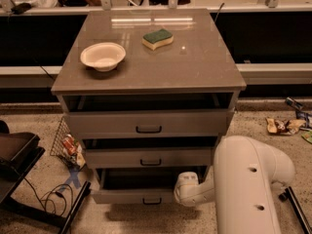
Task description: Open bottom drawer
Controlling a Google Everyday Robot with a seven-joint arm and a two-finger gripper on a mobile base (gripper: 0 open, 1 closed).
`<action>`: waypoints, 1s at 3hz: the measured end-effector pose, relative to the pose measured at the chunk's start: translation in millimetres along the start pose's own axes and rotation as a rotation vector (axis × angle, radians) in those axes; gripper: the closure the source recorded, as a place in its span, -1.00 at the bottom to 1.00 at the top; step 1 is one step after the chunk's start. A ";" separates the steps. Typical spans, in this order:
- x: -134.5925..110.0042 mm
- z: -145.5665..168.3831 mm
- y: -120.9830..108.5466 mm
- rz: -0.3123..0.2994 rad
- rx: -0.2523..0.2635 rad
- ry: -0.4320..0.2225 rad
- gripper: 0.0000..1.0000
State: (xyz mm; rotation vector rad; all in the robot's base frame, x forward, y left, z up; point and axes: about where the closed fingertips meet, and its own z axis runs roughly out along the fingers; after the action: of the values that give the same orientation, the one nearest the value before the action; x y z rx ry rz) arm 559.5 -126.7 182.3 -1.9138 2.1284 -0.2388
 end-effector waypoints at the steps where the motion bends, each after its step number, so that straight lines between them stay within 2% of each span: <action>1: -0.6 -6.2 -2.0 0.000 0.000 0.000 1.00; 2: 11.3 -17.1 20.3 -0.005 -0.057 0.030 1.00; 3: 12.6 -19.0 23.4 -0.008 -0.065 0.035 1.00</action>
Offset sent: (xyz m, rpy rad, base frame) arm -0.2815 -0.1097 0.0714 -0.2774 0.6514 0.0070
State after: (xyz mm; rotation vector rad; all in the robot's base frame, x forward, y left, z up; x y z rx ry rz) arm 530.3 -137.5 192.2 -1.9684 2.1763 -0.2090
